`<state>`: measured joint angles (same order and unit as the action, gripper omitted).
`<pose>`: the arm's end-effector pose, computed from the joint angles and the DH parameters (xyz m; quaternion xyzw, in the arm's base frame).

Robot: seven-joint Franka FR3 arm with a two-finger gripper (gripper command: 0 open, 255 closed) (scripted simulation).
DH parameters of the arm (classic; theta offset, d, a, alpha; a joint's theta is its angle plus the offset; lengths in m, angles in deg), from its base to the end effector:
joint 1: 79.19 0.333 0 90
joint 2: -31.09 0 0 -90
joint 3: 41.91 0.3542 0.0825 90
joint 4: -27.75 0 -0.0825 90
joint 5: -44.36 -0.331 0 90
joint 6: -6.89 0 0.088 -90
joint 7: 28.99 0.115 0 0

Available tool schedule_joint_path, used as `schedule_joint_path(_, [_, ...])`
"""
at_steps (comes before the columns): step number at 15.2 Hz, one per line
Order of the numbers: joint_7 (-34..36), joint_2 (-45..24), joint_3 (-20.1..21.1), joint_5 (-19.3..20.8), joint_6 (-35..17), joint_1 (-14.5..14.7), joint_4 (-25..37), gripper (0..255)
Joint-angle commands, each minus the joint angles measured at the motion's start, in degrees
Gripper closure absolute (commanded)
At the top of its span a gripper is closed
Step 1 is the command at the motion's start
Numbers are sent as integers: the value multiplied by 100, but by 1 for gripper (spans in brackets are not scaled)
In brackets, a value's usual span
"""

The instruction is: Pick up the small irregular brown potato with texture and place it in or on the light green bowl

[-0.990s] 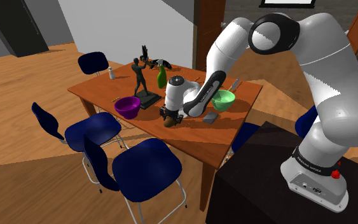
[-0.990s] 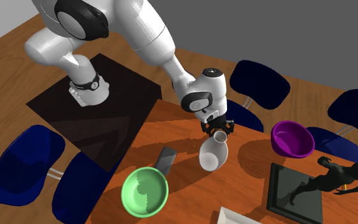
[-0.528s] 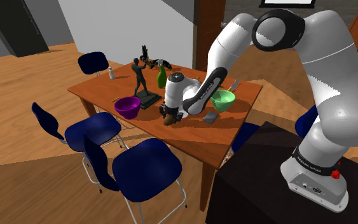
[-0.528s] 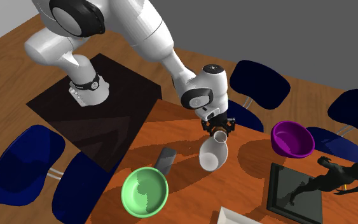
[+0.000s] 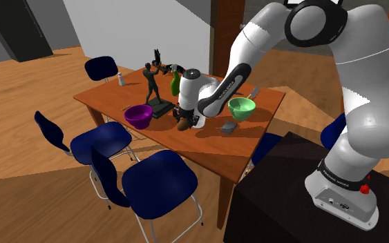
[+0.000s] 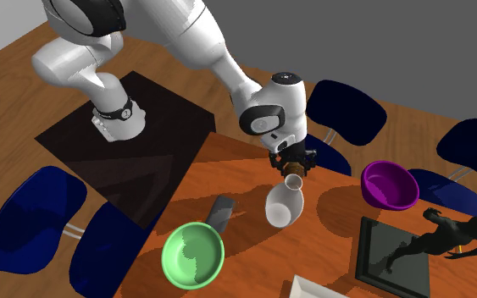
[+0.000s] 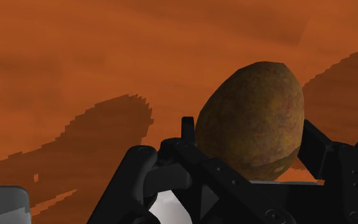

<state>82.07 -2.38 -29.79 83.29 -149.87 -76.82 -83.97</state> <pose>0.6030 0.1647 0.2683 -0.8323 0.5309 -0.1507 0.0514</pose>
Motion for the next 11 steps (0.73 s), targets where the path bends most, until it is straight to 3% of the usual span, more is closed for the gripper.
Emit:
schedule_joint_path(1, [-93, 111, 82, -92, 103, -55, -12, 255])
schedule_joint_path(11, [-533, 690, 447, -559, 579, -318, -104, 255])
